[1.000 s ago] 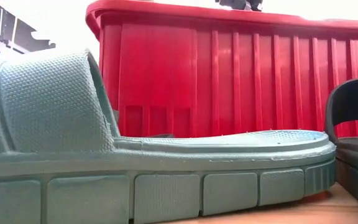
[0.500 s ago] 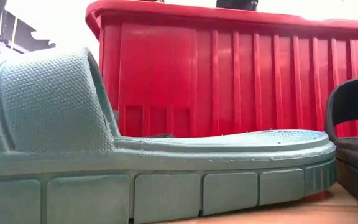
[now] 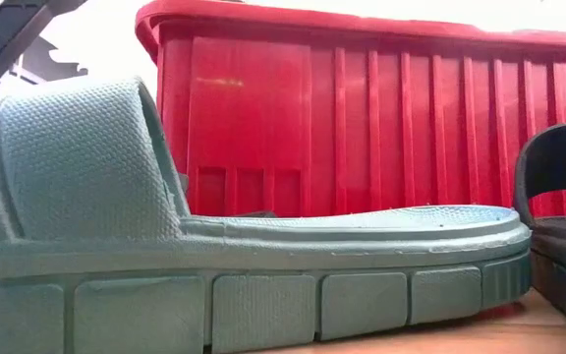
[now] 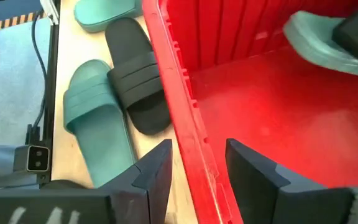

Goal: Pick and place slides into bin
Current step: Put the green slide in the red bin

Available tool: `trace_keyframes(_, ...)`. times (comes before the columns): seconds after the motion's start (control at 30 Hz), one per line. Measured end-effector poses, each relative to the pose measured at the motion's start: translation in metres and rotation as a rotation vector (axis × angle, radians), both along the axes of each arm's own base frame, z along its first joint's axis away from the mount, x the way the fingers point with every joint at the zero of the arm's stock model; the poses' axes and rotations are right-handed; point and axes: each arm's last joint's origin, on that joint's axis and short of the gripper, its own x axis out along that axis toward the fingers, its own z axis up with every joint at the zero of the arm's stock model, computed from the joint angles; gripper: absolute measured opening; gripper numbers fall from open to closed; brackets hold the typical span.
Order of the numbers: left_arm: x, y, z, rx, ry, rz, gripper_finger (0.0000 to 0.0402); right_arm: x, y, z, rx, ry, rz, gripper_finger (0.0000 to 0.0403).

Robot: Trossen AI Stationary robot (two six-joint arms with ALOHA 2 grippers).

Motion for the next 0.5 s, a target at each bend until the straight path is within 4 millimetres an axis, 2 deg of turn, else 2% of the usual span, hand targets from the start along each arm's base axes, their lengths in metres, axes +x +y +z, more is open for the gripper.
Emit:
trace_keyframes(0.13,0.001,-0.001,-0.008,-0.025,0.042,-0.02,0.0075,0.0,0.0,0.0,0.002,0.001,0.01,0.0139)
trace_keyframes(0.3,0.0,0.0,-0.007,-0.014,0.045,-0.019,0.0132,0.001,0.005,-0.001,0.026,0.003,0.117,0.0139)
trace_keyframes(0.4,0.0,-0.001,0.0,-0.027,0.035,-0.033,0.016,0.002,0.013,-0.014,0.055,0.021,0.199,0.0139)
trace_keyframes(0.5,0.004,-0.001,0.019,-0.078,0.0,-0.074,0.0179,0.003,0.016,-0.035,0.099,0.067,0.244,0.0139)
